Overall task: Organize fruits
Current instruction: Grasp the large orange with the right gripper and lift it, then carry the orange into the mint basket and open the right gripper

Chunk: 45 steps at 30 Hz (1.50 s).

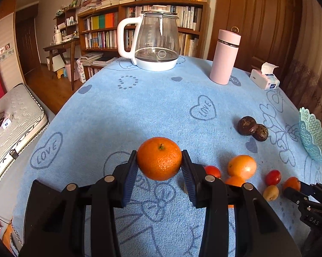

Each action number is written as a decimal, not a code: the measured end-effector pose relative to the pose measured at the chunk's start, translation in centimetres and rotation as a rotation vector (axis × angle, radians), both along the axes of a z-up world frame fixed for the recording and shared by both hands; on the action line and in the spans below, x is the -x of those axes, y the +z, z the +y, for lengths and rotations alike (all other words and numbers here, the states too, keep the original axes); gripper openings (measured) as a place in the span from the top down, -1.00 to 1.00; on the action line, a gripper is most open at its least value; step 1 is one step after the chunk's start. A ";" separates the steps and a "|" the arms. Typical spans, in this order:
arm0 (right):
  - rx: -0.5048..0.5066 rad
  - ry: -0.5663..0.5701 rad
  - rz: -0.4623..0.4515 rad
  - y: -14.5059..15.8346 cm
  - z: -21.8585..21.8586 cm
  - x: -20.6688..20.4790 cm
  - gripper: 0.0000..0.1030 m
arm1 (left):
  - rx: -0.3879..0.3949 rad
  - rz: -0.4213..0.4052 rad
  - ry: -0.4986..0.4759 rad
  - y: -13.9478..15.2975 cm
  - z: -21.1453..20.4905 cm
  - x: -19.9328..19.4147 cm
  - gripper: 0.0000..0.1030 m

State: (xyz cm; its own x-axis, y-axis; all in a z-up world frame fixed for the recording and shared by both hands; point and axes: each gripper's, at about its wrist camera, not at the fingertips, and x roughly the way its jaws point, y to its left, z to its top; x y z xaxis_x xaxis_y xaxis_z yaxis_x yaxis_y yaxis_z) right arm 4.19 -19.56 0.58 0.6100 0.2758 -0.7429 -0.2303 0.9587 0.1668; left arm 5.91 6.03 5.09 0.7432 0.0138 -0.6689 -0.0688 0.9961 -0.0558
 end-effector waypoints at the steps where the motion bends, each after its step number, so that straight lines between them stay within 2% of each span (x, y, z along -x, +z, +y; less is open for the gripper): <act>1: -0.007 -0.005 -0.003 0.1 -0.2 0.1 0.20 | -0.001 0.000 -0.002 0.0 -0.1 0.0 0.21; 9: -0.057 -0.057 -0.073 2.8 -2.6 0.8 0.20 | -0.003 0.000 -0.024 -0.1 -0.8 0.3 0.21; 20: -0.108 -0.252 -0.179 6.4 -10.0 1.3 0.20 | -0.007 0.003 -0.039 -0.2 -1.6 0.6 0.21; 30: -0.075 -0.443 -0.202 6.4 -16.7 -0.1 0.20 | -0.007 -0.009 -0.055 0.4 -2.7 1.0 0.21; 43: -0.041 -0.518 -0.173 4.5 -19.2 -1.5 0.19 | -0.030 -0.015 -0.101 1.5 -5.4 0.8 0.21; 45: -0.049 -0.523 -0.179 4.6 -19.5 -1.4 0.11 | -0.035 -0.014 -0.109 1.6 -6.0 0.7 0.21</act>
